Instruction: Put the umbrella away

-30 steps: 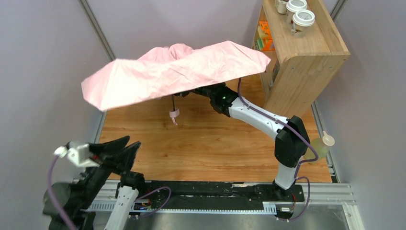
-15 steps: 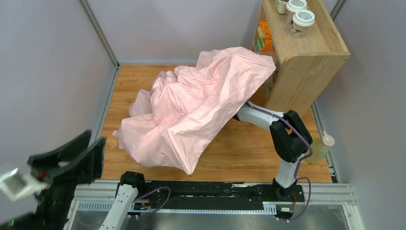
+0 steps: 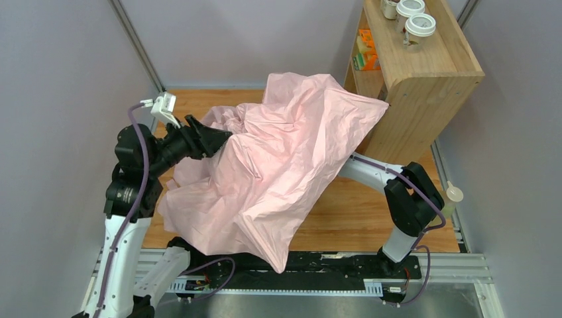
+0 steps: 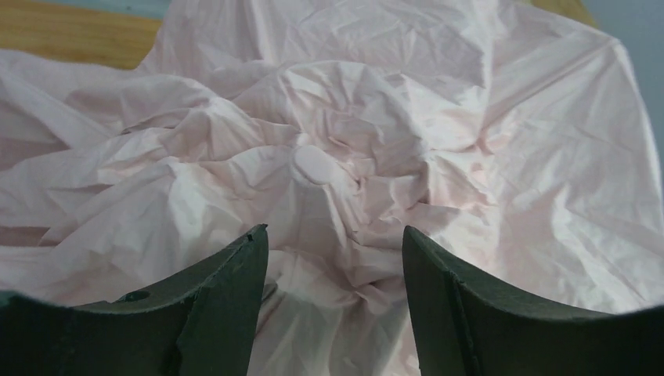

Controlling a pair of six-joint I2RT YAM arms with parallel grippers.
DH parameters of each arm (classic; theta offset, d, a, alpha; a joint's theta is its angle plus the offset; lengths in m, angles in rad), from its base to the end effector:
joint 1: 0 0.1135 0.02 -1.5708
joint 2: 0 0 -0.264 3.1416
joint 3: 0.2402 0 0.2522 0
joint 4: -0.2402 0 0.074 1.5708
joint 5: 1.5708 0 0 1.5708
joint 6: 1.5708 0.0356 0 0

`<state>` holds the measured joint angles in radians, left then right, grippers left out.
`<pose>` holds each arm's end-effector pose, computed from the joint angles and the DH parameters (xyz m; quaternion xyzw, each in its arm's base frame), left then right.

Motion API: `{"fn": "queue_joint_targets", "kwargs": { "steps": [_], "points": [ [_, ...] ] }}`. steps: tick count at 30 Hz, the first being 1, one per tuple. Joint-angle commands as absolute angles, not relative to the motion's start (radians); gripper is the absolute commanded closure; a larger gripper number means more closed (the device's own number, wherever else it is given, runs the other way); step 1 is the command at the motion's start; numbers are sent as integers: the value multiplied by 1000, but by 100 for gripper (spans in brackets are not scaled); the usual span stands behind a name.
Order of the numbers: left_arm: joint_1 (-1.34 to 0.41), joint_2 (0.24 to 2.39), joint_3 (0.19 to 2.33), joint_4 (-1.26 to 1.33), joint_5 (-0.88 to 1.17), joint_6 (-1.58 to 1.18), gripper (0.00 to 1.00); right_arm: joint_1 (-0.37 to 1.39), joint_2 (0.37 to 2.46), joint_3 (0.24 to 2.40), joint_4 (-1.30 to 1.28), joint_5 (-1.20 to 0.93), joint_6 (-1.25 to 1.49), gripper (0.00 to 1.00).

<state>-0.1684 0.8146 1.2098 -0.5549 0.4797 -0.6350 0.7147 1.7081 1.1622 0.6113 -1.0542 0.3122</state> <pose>0.1413 -0.0407 0.4384 -0.0211 0.7550 -0.4127 0.5090 0.2728 0.2777 0.3051 -0.4778 0.5055 0.6094 0.3805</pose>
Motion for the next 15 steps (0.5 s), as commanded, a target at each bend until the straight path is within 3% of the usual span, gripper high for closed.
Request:
{"fn": "queue_joint_targets", "kwargs": {
  "steps": [1,9,15],
  "points": [
    [-169,709,1201,-469,568,-655,29,718,1655,1172,692,-1005,275,100],
    [-167,436,1109,-516,459,-598,29,724,1657,1161,719,-953,310,100],
    [-167,478,1058,-526,445,-667,28,749,1655,1176,707,-942,293,100]
  ]
}}
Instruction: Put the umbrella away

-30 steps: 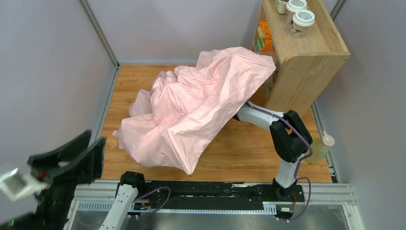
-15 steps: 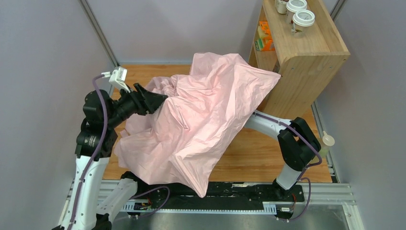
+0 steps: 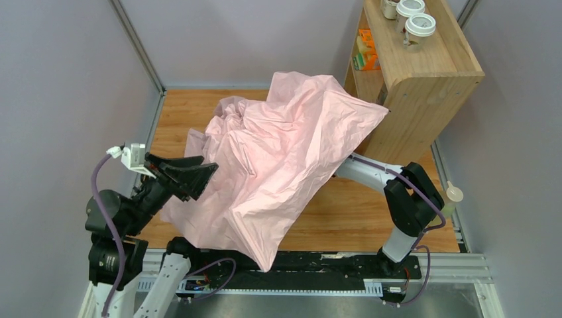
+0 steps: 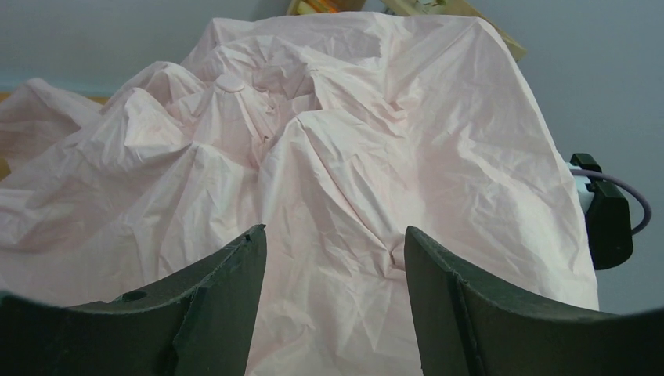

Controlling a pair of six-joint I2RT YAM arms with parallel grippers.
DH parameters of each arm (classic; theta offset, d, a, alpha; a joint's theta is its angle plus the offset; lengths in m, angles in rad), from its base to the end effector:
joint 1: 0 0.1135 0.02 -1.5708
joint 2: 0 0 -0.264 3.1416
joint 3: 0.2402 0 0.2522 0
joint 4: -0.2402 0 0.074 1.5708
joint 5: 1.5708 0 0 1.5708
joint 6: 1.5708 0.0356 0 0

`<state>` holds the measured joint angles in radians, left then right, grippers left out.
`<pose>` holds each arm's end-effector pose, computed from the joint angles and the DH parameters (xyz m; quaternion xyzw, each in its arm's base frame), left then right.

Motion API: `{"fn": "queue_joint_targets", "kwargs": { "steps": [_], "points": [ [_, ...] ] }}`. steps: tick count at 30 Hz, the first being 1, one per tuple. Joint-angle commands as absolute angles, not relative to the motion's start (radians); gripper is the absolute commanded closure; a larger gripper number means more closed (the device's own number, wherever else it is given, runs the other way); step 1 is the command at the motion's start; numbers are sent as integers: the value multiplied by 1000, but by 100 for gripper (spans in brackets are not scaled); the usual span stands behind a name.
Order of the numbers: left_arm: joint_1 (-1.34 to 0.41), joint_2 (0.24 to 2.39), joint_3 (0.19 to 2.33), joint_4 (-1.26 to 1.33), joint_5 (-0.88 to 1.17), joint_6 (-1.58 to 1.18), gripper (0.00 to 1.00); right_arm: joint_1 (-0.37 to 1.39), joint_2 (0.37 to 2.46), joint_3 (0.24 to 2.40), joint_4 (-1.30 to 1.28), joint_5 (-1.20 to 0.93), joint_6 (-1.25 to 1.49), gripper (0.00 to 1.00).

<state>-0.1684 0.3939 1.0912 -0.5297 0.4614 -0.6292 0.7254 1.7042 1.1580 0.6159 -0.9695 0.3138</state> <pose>0.0268 -0.0206 0.4358 0.0266 0.6516 -0.4247 0.6279 0.2720 0.2804 0.3057 -0.4569 0.5211 0.5972 0.4039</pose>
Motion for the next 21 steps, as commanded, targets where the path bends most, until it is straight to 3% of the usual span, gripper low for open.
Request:
{"fn": "queue_joint_targets", "kwargs": {
  "steps": [1,7,15,17,18,19,20,21],
  "points": [
    [-167,498,1054,-511,457,-687,28,756,1657,1184,687,-940,279,100],
    [-169,688,960,-50,708,-831,28,814,1657,1239,552,-957,181,100],
    [-169,767,933,-28,719,-798,29,853,1612,1236,493,-951,106,100],
    [-172,765,908,24,736,-798,38,865,1615,1255,466,-939,83,100],
    [-172,764,901,34,742,-799,58,870,1620,1267,453,-931,75,100],
    [-169,762,900,32,739,-793,67,871,1624,1273,445,-924,75,100],
    [-170,756,903,34,739,-778,85,871,1629,1273,443,-904,84,100],
    [-170,755,908,32,730,-769,91,871,1629,1273,439,-882,92,100]
  ]
}}
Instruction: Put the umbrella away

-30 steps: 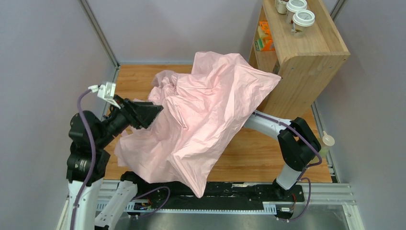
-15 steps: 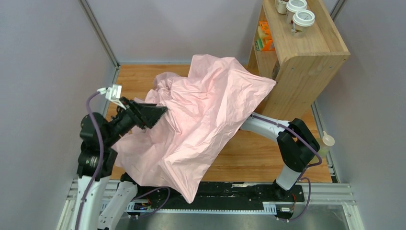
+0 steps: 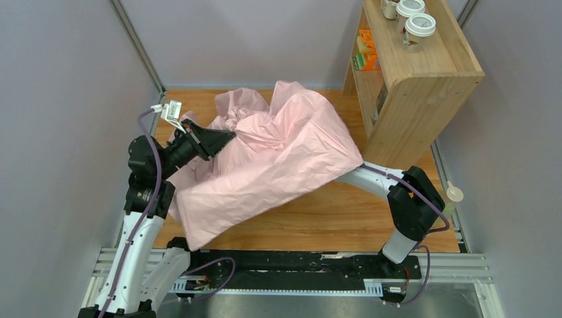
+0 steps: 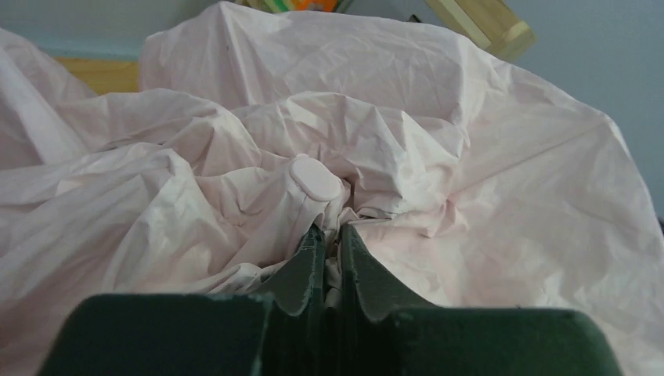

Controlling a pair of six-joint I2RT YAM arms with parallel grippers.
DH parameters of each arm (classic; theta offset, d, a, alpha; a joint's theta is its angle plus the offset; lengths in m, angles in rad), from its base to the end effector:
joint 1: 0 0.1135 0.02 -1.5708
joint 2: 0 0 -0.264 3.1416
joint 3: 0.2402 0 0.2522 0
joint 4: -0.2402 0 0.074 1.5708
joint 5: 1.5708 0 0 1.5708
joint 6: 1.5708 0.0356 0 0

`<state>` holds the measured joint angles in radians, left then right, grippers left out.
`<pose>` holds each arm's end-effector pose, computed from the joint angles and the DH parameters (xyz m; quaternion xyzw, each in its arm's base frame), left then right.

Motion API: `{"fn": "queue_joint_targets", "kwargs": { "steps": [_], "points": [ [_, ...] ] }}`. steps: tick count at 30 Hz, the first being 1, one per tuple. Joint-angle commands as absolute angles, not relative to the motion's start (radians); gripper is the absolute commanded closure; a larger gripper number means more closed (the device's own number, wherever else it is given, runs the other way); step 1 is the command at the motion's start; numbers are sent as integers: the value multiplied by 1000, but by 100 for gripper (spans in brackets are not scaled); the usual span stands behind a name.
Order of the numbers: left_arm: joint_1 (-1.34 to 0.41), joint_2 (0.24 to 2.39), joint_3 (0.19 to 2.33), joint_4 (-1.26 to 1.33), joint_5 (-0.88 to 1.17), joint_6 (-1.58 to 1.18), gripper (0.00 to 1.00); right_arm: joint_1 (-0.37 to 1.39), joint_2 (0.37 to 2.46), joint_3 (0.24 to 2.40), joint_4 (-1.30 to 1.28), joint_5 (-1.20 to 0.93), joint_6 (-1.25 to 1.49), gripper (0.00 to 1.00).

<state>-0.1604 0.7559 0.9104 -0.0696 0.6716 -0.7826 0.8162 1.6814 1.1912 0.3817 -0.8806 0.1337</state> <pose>0.1566 -0.0478 0.4002 0.0355 0.6823 -0.5144 0.5182 0.2469 0.3026 0.3030 -0.4935 0.5393 0.5584 0.3921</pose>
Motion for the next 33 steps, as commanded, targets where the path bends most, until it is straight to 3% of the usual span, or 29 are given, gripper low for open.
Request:
{"fn": "queue_joint_targets", "kwargs": {
  "steps": [1,4,7,9,12,14,15,17,19,20,21,22,23,27,33],
  "points": [
    [-170,747,911,31,726,-749,99,871,1628,1270,428,-862,95,100],
    [-169,716,916,46,680,-716,100,871,1623,1226,462,-773,170,100],
    [-170,678,926,26,612,-703,100,874,1606,1134,535,-677,279,51],
    [-170,663,949,5,592,-695,100,884,1591,1057,607,-615,311,40],
    [-169,635,953,-29,562,-719,100,900,1591,1014,637,-585,310,37],
    [-169,623,957,-35,555,-715,100,913,1589,1002,646,-554,302,40],
    [-170,621,974,-69,552,-706,100,911,1583,994,666,-529,308,51],
    [-170,632,1008,-142,539,-671,100,913,1572,976,710,-496,324,98],
    [-169,638,1037,-207,522,-672,100,907,1565,942,820,-527,348,100],
    [-170,641,1052,-237,522,-669,92,894,1568,922,898,-569,366,100],
    [-170,641,1095,-321,506,-652,68,876,1583,907,964,-618,402,100],
    [-170,635,1113,-359,486,-646,58,849,1606,905,1038,-665,449,100],
    [-169,627,1143,-423,479,-631,32,818,1632,911,1111,-733,518,100],
    [-169,540,1190,-560,407,-606,31,733,1738,965,1457,-931,808,100],
    [-170,414,1149,-713,200,-649,30,713,1736,1002,1457,-980,873,100]
  ]
}}
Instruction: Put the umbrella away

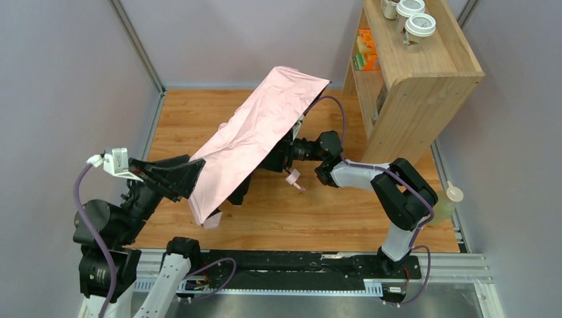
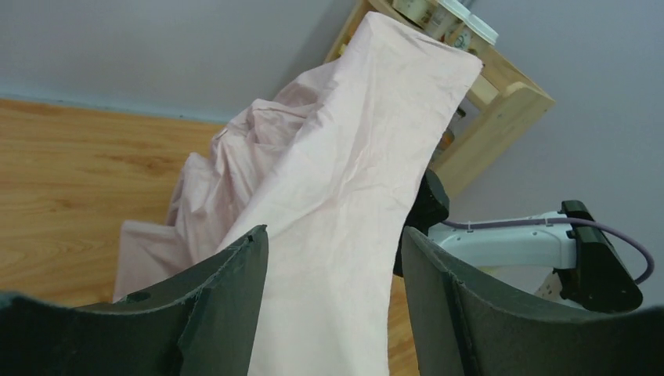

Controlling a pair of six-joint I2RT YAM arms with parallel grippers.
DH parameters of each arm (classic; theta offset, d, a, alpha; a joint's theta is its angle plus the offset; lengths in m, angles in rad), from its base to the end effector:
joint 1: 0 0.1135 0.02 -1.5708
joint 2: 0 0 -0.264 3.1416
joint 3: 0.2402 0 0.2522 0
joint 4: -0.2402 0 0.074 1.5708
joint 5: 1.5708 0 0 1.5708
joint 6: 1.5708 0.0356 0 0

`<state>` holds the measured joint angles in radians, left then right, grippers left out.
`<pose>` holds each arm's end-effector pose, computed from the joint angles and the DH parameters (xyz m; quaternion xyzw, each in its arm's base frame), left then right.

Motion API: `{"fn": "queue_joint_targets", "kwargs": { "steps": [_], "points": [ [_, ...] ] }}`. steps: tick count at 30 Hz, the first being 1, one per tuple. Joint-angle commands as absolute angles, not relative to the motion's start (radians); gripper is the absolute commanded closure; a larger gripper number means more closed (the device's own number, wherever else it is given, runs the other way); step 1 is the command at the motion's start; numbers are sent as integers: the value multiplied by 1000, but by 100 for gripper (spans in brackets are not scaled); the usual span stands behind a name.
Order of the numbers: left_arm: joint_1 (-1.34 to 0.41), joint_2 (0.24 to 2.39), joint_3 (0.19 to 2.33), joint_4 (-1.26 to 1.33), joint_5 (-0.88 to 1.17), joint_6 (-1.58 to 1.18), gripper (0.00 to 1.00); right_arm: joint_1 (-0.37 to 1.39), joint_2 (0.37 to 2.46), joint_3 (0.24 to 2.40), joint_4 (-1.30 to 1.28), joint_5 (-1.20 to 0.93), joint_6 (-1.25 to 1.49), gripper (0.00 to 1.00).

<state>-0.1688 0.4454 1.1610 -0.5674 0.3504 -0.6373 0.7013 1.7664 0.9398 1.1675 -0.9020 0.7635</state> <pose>0.0310 -0.0177 0.4491 -0.0208 0.6559 -0.3972 0.6415 0.2661 0.2613 0.2650 -0.3397 0.5301 0.6785 0.3785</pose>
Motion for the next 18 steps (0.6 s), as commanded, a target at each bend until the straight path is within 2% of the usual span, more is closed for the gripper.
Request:
{"fn": "queue_joint_targets", "kwargs": {
  "steps": [1,6,9,11,13,16,17,18],
  "points": [
    [-170,413,1126,-721,183,-660,30,713,1732,1000,1459,-971,871,100],
    [-170,423,1080,-798,63,-801,29,715,1715,997,1453,-966,865,100],
    [-170,374,1007,-686,52,-856,29,718,1697,977,1439,-973,845,100],
    [-170,350,948,-557,118,-897,26,722,1680,965,1413,-974,824,100],
    [-169,363,890,-355,283,-928,25,739,1654,956,1338,-976,766,100],
    [-170,498,853,-102,559,-988,25,775,1606,954,1157,-948,626,100],
    [-169,567,862,-82,610,-962,26,793,1597,956,1117,-939,589,100],
    [-169,596,897,-145,632,-925,31,804,1591,956,1112,-931,584,100]
  ]
}}
